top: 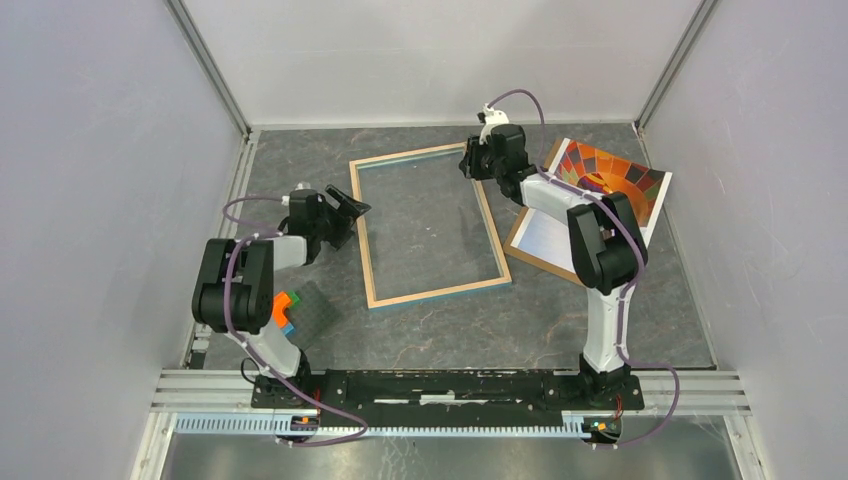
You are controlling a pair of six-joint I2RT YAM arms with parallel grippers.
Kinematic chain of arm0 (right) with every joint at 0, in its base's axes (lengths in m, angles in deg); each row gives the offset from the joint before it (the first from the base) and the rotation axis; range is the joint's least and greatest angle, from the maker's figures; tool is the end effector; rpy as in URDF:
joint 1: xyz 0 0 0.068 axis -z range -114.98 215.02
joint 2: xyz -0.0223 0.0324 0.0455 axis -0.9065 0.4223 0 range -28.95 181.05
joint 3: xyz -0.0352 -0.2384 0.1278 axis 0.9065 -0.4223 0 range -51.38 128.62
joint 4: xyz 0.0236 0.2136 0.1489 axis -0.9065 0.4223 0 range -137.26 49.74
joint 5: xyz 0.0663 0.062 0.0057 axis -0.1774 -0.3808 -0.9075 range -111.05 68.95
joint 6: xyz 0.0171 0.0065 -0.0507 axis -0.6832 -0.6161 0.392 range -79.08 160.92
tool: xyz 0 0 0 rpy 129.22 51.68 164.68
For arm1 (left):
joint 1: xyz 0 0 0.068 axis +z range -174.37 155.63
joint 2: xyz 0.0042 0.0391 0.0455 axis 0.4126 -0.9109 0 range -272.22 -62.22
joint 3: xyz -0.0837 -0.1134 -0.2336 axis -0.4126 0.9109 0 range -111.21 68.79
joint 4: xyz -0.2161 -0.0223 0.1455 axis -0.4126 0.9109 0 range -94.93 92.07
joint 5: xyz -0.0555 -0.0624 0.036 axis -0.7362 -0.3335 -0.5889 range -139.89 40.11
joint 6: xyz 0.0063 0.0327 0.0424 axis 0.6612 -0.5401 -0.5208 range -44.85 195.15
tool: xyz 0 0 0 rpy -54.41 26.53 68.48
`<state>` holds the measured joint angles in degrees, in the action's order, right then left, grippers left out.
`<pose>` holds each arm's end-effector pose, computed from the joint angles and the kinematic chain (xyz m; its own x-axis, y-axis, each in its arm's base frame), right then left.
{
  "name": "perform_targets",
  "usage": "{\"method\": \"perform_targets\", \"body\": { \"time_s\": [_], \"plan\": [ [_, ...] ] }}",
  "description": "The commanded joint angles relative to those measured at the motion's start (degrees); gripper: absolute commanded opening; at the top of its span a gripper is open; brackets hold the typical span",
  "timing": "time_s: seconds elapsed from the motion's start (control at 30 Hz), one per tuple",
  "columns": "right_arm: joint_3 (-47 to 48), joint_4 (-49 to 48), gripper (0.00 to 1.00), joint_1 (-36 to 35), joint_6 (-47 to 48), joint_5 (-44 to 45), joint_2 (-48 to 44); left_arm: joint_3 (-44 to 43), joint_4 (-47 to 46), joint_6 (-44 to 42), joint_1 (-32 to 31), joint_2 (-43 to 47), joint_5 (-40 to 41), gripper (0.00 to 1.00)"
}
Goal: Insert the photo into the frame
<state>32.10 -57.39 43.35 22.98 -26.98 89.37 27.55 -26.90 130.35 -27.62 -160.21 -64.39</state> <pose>0.4446 0.1807 0.2094 -0.5097 0.1270 -0.8509 -0.3128 0.8940 0.3209 0.3292 -0.0276 0.1411 -0.5389 -0.7655 -0.3515 -0.3191 0.5717 -0.7559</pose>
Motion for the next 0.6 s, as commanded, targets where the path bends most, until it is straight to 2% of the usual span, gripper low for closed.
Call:
{"method": "perform_targets", "body": {
  "time_s": [0.0, 0.03, 0.1, 0.17, 0.23, 0.37, 0.47, 0.57],
  "plan": [
    [-0.22, 10.77, 0.51, 1.23, 3.74, 2.26, -4.82, 0.75, 10.73, -2.93, -0.1, 5.09, 5.22, 0.96],
    [-1.32, 13.84, 0.58, 1.35, 4.94, 2.18, -6.11, 0.74, 11.47, -3.28, -0.14, 5.66, 5.28, 0.96],
    [-5.05, 18.19, 0.65, 1.28, 5.24, 2.18, -9.57, 0.72, 12.69, -4.57, -0.15, 6.5, 5.11, 0.97],
    [-13.36, 17.72, 0.74, 1.25, 1.91, 1.36, -15.55, 0.22, 13.66, -5.68, -0.2, 6.24, 3.71, 0.98],
    [-22.71, 15.68, 0.77, 1.29, -1.42, 1.46, -22.81, -1.43, 16.96, -7.28, -0.35, 4.57, 2.12, 0.98],
    [-35.35, 13.73, 0.8, 1.35, 0.45, 2.04, -32.62, -0.5, 18.02, -8.88, -0.62, 3.58, -1.52, 0.95],
    [-36.92, 15.44, 0.78, 1.27, 4.1, 0.68, -32.86, -0.02, 20.81, -9.81, -1.57, 5.01, -2.31, 0.95],
    [-39.96, 9.3, 0.75, 1.33, 5.93, -5.76, -31.39, 2.27, 21.45, -8.36, -3.76, 7.33, -1.58, 0.96]
  ]
}}
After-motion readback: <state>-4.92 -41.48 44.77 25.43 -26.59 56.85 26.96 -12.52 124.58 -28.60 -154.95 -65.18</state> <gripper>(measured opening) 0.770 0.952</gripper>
